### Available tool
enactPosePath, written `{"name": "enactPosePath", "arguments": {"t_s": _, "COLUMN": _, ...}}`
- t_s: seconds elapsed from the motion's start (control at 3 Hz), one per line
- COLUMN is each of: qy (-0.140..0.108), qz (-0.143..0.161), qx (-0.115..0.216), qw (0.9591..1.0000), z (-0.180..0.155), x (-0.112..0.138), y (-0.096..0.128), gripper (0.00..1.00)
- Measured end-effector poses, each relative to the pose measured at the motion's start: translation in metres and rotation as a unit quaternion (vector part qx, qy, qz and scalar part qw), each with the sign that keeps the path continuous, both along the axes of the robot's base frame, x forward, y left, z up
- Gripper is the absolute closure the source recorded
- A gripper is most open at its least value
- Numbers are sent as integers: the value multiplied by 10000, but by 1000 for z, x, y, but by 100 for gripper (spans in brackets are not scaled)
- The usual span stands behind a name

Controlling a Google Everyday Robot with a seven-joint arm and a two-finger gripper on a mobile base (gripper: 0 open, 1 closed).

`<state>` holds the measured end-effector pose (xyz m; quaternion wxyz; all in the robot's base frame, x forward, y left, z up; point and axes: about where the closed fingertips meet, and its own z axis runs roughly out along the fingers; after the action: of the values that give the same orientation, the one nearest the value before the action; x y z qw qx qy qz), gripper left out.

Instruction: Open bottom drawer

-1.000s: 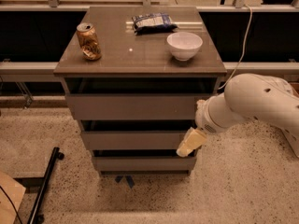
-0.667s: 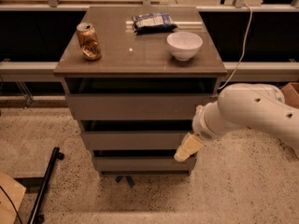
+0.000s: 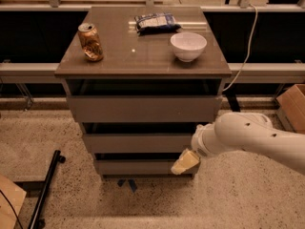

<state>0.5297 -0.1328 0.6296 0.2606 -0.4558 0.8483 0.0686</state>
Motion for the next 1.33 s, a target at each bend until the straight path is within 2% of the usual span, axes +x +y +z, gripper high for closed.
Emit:
{"name": "enactPosePath", "arguments": {"t_s": 0.33, "qy": 105, "qz": -24, "qx": 164, "qw": 9998, "z": -34, "x": 10, "y": 6, "gripper": 0}}
{"name": "enactPosePath", "arguments": {"t_s": 0.67, "qy": 141, "qz": -25, "qx": 176, "qw": 9997, "z": -38, "x": 9, "y": 6, "gripper": 0}}
{"name": "enactPosePath", "arguments": {"t_s": 1.0, "qy": 328, "qz": -89, "qx": 224, "qw": 9992, "z": -51, "x": 0, "y": 2, "gripper": 0}}
{"name": "enactPosePath", "arguments": {"t_s": 1.33, "qy": 430, "qz": 49, "qx": 326, "qw": 9985, "z": -77, "x": -2, "y": 9, "gripper": 0}}
